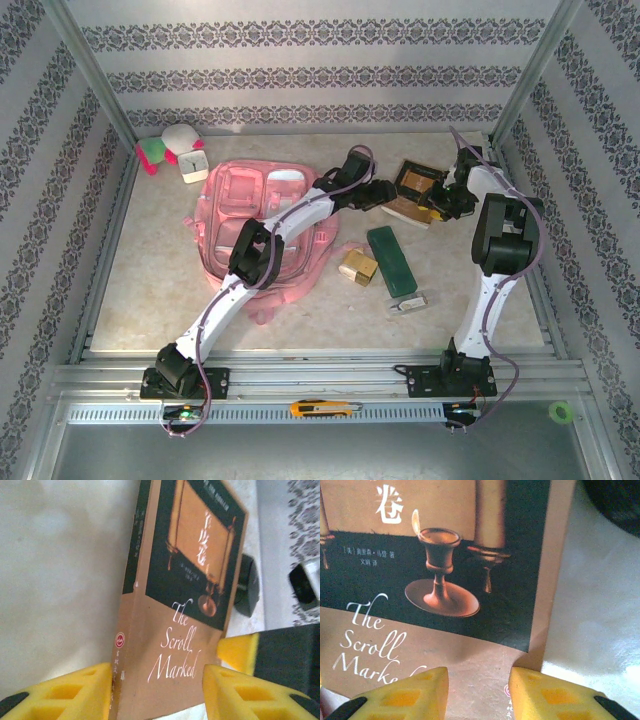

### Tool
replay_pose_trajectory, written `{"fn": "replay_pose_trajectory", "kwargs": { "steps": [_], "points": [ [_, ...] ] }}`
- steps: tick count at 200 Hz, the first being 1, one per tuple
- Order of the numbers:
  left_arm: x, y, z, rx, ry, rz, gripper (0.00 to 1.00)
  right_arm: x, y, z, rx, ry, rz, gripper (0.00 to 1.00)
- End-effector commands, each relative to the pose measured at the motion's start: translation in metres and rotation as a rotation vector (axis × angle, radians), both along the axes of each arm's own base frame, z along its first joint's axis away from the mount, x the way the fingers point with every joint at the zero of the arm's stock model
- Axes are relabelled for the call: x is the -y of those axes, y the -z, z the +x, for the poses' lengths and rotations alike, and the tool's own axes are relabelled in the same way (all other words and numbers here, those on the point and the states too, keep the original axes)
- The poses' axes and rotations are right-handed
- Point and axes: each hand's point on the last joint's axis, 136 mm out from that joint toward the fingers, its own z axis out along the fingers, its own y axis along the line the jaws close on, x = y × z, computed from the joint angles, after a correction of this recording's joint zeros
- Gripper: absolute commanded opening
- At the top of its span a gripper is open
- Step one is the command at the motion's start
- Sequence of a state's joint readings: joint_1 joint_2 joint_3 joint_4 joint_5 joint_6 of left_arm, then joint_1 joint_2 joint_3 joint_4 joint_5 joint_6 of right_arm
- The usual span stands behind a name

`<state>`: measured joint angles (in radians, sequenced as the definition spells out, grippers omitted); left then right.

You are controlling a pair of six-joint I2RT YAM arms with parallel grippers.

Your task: Pack books, pencil case, and school supplies into a backpack

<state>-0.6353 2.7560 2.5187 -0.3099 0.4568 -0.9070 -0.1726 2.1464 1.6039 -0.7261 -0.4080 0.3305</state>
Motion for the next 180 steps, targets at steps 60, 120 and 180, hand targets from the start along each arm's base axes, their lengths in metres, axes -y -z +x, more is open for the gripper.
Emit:
{"fn": "replay_pose_trajectory", "kwargs": {
  "steps": [60,120,180],
  "points": [
    [0.040,-0.048,-0.010,0.061,0.084,-0.224,0.49,-0.029,0.021,-0.013,-0.084,-0.028,0.105,0.37],
    [0.044,-0.040,-0.004,0.080,0.079,-0.253,0.48,-0.033,0.021,-0.012,-0.081,-0.043,0.117,0.36],
    [0.050,-0.043,-0.005,0.101,0.084,-0.278,0.48,-0.036,0.019,-0.010,-0.075,-0.047,0.122,0.35]
  ]
}}
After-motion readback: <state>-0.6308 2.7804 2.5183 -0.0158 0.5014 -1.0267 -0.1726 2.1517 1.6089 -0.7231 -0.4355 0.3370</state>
